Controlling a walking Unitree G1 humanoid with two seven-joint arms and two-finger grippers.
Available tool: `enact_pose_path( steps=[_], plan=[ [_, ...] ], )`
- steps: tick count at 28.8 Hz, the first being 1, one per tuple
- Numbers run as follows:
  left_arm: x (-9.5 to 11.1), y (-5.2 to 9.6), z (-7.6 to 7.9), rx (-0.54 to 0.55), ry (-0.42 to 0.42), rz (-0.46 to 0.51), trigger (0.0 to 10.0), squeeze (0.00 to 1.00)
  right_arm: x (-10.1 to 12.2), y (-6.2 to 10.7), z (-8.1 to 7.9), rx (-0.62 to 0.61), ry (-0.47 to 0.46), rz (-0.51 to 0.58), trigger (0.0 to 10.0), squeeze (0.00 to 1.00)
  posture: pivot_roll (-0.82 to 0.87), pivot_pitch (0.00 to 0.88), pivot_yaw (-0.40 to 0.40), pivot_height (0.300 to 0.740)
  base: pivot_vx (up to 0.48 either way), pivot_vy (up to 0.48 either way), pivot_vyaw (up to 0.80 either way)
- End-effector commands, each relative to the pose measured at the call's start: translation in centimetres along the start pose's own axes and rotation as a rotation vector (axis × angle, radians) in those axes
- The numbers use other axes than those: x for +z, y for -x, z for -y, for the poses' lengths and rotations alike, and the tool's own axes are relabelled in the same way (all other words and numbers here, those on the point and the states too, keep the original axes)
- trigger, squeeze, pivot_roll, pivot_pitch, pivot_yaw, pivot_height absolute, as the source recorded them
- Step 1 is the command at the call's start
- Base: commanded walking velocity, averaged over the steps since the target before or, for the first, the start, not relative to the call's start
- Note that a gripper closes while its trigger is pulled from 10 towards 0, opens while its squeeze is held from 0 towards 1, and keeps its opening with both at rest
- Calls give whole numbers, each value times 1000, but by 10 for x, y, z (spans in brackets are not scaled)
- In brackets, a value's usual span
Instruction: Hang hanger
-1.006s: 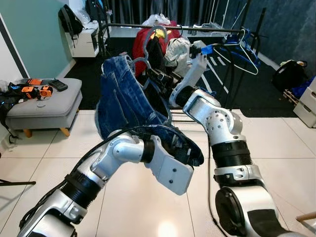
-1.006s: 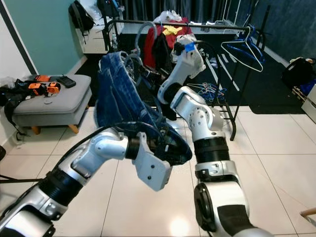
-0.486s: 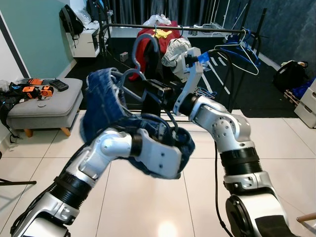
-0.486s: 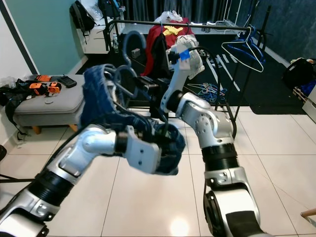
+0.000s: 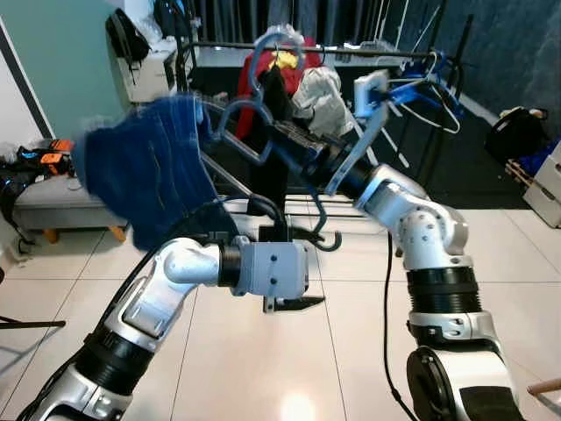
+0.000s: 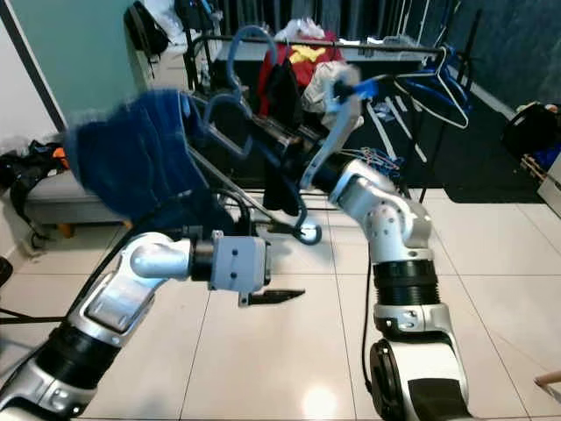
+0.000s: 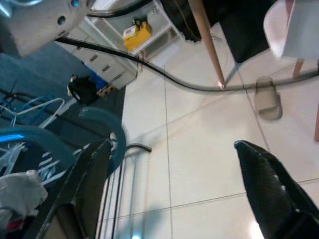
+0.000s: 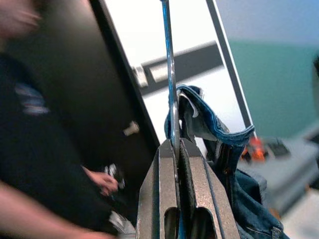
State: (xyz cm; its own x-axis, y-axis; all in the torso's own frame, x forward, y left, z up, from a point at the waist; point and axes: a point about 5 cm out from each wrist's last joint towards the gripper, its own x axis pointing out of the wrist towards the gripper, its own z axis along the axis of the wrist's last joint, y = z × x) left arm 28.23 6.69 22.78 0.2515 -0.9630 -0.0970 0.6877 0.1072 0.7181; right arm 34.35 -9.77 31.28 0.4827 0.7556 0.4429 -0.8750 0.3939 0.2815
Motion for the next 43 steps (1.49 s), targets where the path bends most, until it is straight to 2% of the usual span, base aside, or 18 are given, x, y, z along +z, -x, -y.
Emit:
enact_pose_path(
  steps=[1,2,4,5,6,8,9,10,11,12,14,15,17,26,33,39,41,43],
  plan=[
    [8,5,-15,101,5,36,10000,1000,20,-1,-12,95,37,95,10000,0,-105,0,-9,740,0,0,0],
    [8,5,-15,101,5,36,10000,1000,20,-1,-12,95,37,95,10000,0,-105,0,-9,740,0,0,0],
    [20,17,-58,471,-45,81,10000,1000,18,10,-13,154,75,51,10000,0,-98,0,-13,740,0,0,0],
    [20,17,-58,471,-45,81,10000,1000,18,10,-13,154,75,51,10000,0,-98,0,-13,740,0,0,0],
    [25,26,-76,654,-56,97,10000,1000,17,17,-12,180,92,24,10000,0,-98,0,-14,740,0,0,0],
    [25,26,-76,654,-56,97,10000,1000,17,17,-12,180,92,24,10000,0,-98,0,-14,740,0,0,0],
    [31,38,-92,852,-37,121,10000,1000,16,23,-12,204,107,0,10000,0,-94,0,-15,740,0,0,0],
    [31,38,-92,852,-37,121,10000,1000,16,23,-12,204,107,0,10000,0,-94,0,-15,740,0,0,0],
    [33,52,-105,1051,12,139,10000,616,16,28,-12,221,123,-21,10000,0,-96,0,-12,740,0,0,0],
    [33,66,-114,1204,67,129,10000,118,16,32,-10,220,131,-29,10000,0,-96,0,-12,740,0,0,0],
    [33,66,-114,1204,67,129,10000,118,16,32,-10,220,131,-29,10000,0,-96,0,-12,740,0,0,0],
    [32,76,-119,1309,105,94,10000,0,17,34,-9,214,134,-28,10000,0,-96,0,-10,740,0,0,0],
    [32,81,-120,1370,129,54,10000,0,17,35,-8,206,132,-21,10000,0,-97,0,-7,740,0,0,0],
    [34,74,-112,1350,169,9,10000,0,14,38,-7,197,128,-20,10000,0,-96,0,-8,740,0,0,0],
    [22,41,-79,1011,232,-65,10000,0,15,38,-2,178,126,-19,10000,0,-85,0,-16,740,0,0,0],
    [17,24,-60,844,290,-85,10000,0,16,37,-1,172,126,-14,10000,0,-89,0,-15,740,0,0,0],
    [6,17,-30,602,333,-195,10000,0,15,37,7,107,139,-29,10000,0,-92,0,-11,740,0,0,0],
    [0,18,-17,528,362,-259,10000,0,15,38,12,72,147,-39,10000,0,-92,0,-11,740,0,0,0]
  ],
)
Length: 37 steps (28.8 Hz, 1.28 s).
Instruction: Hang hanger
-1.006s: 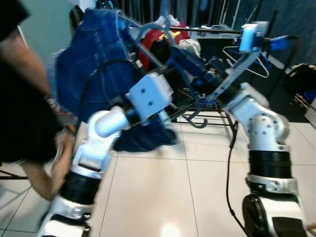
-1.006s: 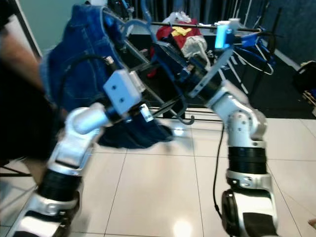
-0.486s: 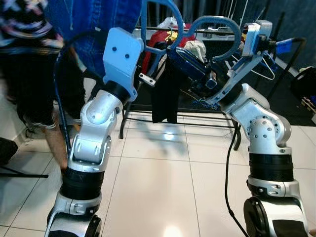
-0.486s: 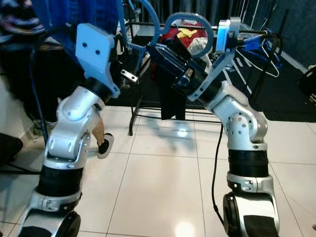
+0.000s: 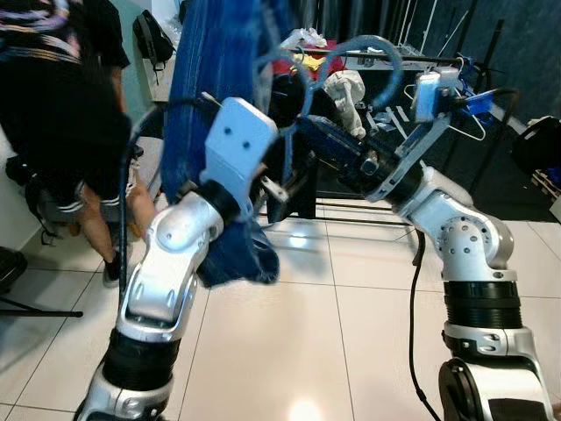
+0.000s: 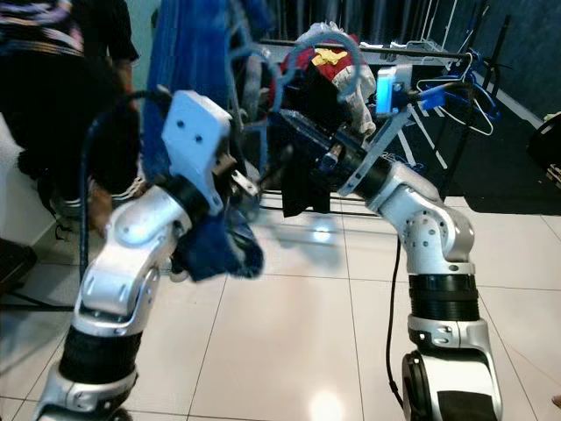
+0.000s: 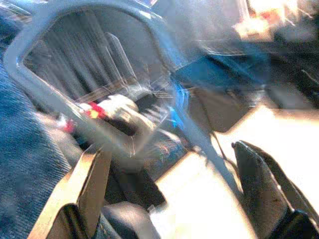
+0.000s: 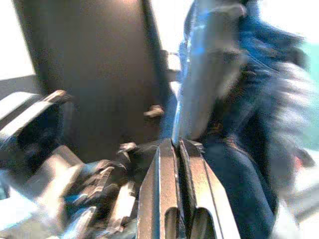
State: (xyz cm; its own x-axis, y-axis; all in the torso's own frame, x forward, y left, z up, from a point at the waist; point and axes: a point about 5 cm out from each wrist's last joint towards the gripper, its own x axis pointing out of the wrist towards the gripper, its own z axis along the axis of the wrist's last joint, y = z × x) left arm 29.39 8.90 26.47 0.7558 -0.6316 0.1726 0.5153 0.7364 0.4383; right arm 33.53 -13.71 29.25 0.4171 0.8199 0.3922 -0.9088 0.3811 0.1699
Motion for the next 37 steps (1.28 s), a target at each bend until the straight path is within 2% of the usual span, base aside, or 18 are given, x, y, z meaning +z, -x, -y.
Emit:
enact_pose_path(
  steps=[1,2,3,5,8,12,16,19,20,21,22,24,25,29,30,31,32,37],
  plan=[
    [-17,5,15,-112,5,-129,10000,0,12,-4,0,-4,55,35,10000,0,-92,0,-11,740,0,0,0],
    [-17,5,15,-112,5,-129,10000,0,12,-4,0,-4,55,35,10000,0,-92,0,-11,740,0,0,0],
    [-29,15,22,-188,-8,-221,10000,0,11,-2,4,-37,59,24,10000,0,-93,0,-11,740,0,0,0],
    [-29,15,22,-188,-8,-221,10000,0,11,-2,4,-37,59,24,10000,0,-93,0,-11,740,0,0,0],
    [-40,36,30,-271,39,-360,10000,0,9,2,9,-74,66,9,10000,0,-92,0,-13,740,0,0,0],
    [-38,44,30,-301,65,-382,10000,0,10,3,11,-84,68,6,10000,0,-91,0,-16,740,0,0,0],
    [-21,41,13,-205,71,-314,10000,0,14,6,12,-76,69,22,10000,0,-87,0,-21,740,0,0,0],
    [-21,41,13,-205,71,-314,10000,0,14,6,12,-76,69,22,10000,0,-87,0,-21,740,0,0,0],
    [-13,33,-4,-65,41,-254,10000,0,17,6,9,-53,70,35,10000,0,-89,0,-22,740,0,0,0],
    [-13,33,-4,-65,41,-254,10000,0,17,6,9,-53,70,35,10000,0,-89,0,-22,740,0,0,0],
    [-1,24,-25,135,11,-171,10000,0,20,5,6,-27,72,46,10000,0,-92,0,-23,740,0,0,0],
    [-1,24,-25,135,11,-171,10000,0,20,5,6,-27,72,46,10000,0,-92,0,-23,740,0,0,0],
    [12,19,-43,328,19,-81,10000,0,21,6,3,-4,75,52,10000,0,-92,0,-23,740,0,0,0],
    [12,19,-43,328,19,-81,10000,0,21,6,3,-4,75,52,10000,0,-92,0,-23,740,0,0,0],
    [22,17,-57,496,38,-18,10000,0,22,5,0,20,76,54,10000,0,-95,0,-24,740,0,0,0],
    [22,17,-57,496,38,-18,10000,0,22,5,0,20,76,54,10000,0,-95,0,-24,740,0,0,0],
    [23,16,-65,622,76,-18,10000,0,22,4,-6,64,74,49,10000,0,-101,0,-21,740,0,0,0],
    [14,14,-63,702,133,-94,10000,0,21,2,-16,132,69,48,10000,0,-101,0,-18,740,0,0,0]
  ],
)
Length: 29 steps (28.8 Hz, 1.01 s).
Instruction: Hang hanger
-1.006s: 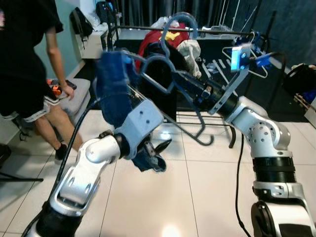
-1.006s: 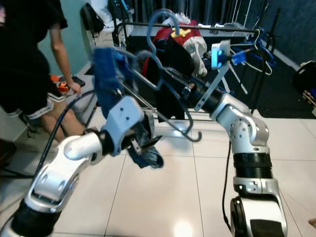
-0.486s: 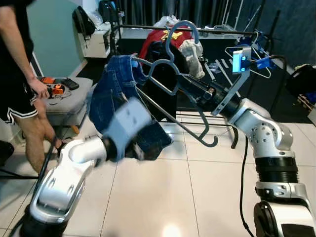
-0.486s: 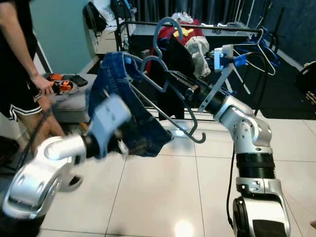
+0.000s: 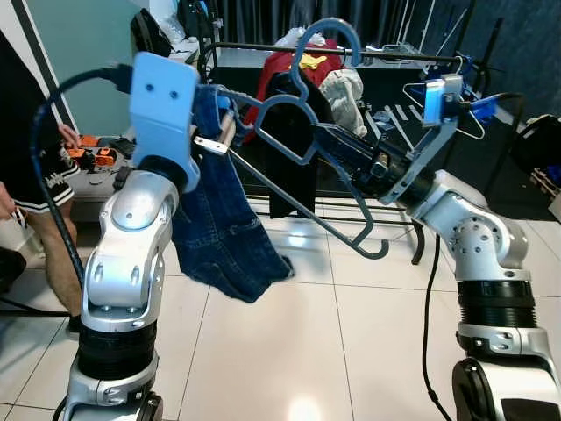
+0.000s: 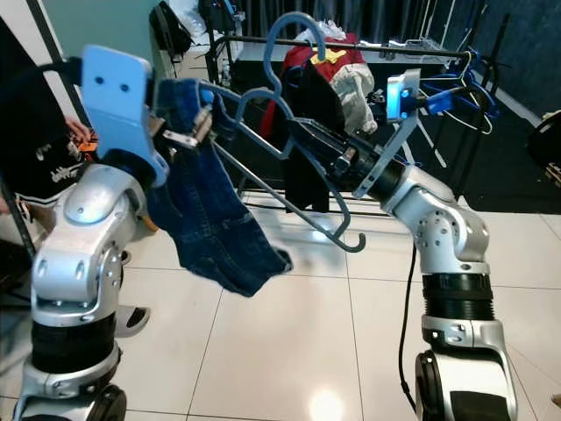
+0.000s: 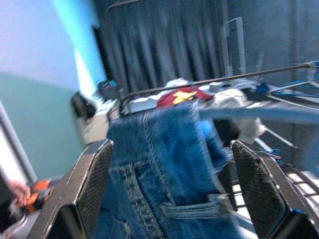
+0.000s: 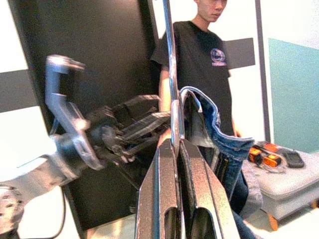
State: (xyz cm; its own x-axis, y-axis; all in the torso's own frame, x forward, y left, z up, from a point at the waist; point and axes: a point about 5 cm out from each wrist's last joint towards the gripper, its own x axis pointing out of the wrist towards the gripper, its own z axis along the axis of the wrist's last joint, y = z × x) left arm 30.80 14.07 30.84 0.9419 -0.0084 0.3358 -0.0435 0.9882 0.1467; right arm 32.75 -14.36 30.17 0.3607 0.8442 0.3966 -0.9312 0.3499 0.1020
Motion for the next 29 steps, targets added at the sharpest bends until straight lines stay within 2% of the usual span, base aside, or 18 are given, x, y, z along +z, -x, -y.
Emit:
enact_pose_path(
  steps=[1,2,5,9,16,17,18,19,20,29],
  plan=[
    [-7,0,1,22,0,-47,10000,0,10,-4,-10,69,22,53,10000,0,-101,0,-18,740,0,0,0],
    [-12,2,4,30,8,-88,10000,0,12,-4,-13,90,13,67,10000,0,-100,0,-18,740,0,0,0],
    [-12,2,4,30,8,-88,10000,0,12,-4,-13,90,13,67,10000,0,-100,0,-18,740,0,0,0],
    [-21,4,5,65,15,-151,10000,0,13,-8,-21,150,6,78,10000,0,-95,0,-18,740,0,0,0],
    [-24,2,4,101,12,-153,10000,0,13,-8,-23,167,8,75,10000,0,-96,0,-16,740,0,0,0],
    [-23,1,3,115,16,-141,9176,0,13,-8,-22,167,10,74,10000,0,-96,0,-14,740,0,0,0],
    [-20,0,1,129,20,-121,1647,0,13,-7,-22,165,11,73,10000,0,-96,0,-14,740,0,0,0],
    [-20,0,1,129,20,-121,1647,0,13,-7,-22,165,11,73,10000,0,-96,0,-14,740,0,0,0],
    [-18,-1,-2,142,26,-107,0,0,13,-6,-22,163,12,72,10000,0,-96,0,-14,740,0,0,0],
    [-10,-1,-10,187,19,-75,0,0,12,-4,-20,154,14,61,10000,0,-92,0,-17,740,0,0,0]
  ],
)
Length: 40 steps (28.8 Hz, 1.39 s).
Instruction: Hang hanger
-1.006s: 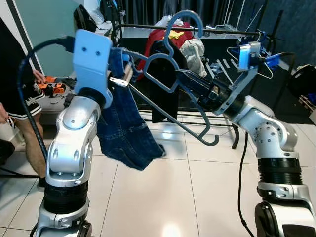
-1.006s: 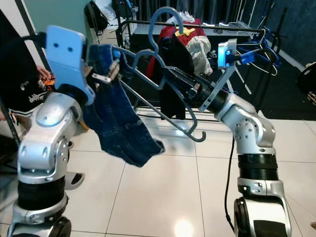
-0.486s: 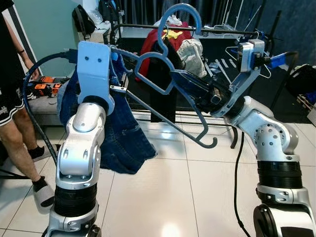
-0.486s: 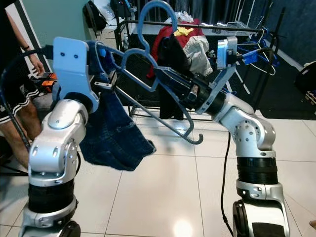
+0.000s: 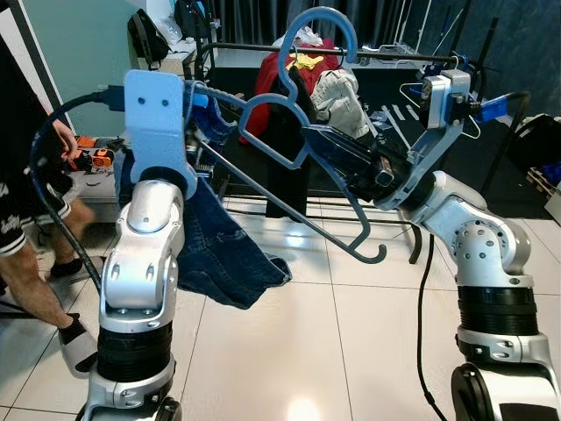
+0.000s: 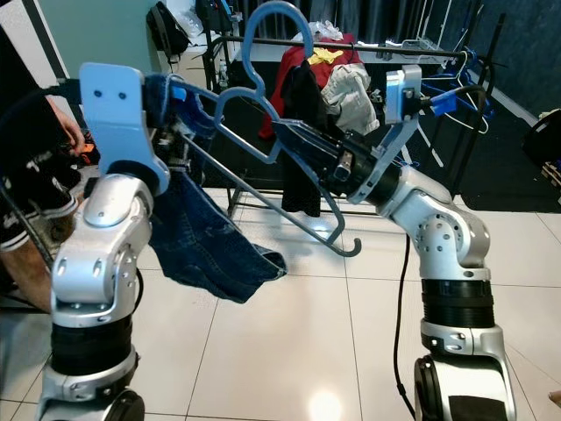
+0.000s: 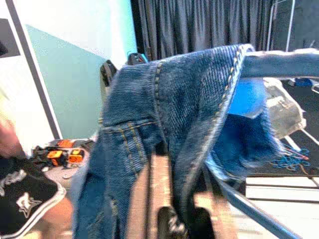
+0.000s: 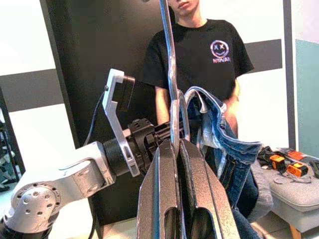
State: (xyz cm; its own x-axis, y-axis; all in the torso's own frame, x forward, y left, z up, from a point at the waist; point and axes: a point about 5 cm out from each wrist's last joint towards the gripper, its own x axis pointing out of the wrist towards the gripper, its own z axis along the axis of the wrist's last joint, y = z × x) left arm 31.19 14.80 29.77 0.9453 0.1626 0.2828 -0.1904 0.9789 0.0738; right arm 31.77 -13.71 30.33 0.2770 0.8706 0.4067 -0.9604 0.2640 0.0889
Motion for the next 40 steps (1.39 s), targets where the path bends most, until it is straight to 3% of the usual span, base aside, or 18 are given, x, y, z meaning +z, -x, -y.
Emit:
enact_pose_path(
  steps=[1,8,12,15,16,20,25,27,32,33,34,35,38,40],
  plan=[
    [4,-2,-6,32,-16,9,0,0,12,-2,-8,62,41,53,10000,0,-90,0,-18,740,0,0,0],
    [10,-1,-6,35,-65,48,0,0,8,0,1,-9,61,17,10000,0,-89,0,-19,740,0,0,0],
    [37,0,6,-40,-180,227,1255,0,-7,-3,20,-191,84,-84,10000,0,-88,0,-19,740,0,0,0],
    [44,1,13,-79,-208,274,1647,0,-12,-4,25,-236,83,-109,10000,0,-87,0,-19,740,0,0,0],
    [47,3,19,-111,-239,301,2353,0,-16,-5,29,-273,71,-122,10000,0,-85,0,-20,740,0,0,0],
    [46,5,26,-145,-298,321,3255,0,-24,-5,36,-352,46,-151,10000,0,-84,0,-20,740,0,0,0],
    [45,5,28,-153,-316,318,3529,0,-28,-4,39,-387,36,-170,10000,0,-87,0,-21,740,0,0,0],
    [39,7,36,-225,-302,289,4706,0,-27,-6,38,-386,44,-155,10000,0,-85,0,-23,740,0,0,0],
    [36,8,41,-266,-295,273,4706,0,-25,-7,38,-380,49,-141,10000,0,-85,0,-23,740,0,0,0],
    [26,12,51,-347,-288,223,7961,0,-21,-11,36,-361,58,-111,10000,0,-85,0,-23,740,0,0,0],
    [14,16,62,-428,-297,167,10000,0,-17,-14,33,-334,65,-83,10000,0,-88,0,-23,740,0,0,0],
    [14,16,62,-428,-297,167,10000,0,-17,-14,33,-334,65,-83,10000,0,-88,0,-23,740,0,0,0],
    [-10,28,79,-571,-283,33,10000,0,-12,-19,28,-285,77,-57,10000,0,-94,0,-24,740,0,0,0],
    [-10,28,79,-571,-283,33,10000,0,-12,-19,28,-285,77,-57,10000,0,-94,0,-24,740,0,0,0]
  ],
)
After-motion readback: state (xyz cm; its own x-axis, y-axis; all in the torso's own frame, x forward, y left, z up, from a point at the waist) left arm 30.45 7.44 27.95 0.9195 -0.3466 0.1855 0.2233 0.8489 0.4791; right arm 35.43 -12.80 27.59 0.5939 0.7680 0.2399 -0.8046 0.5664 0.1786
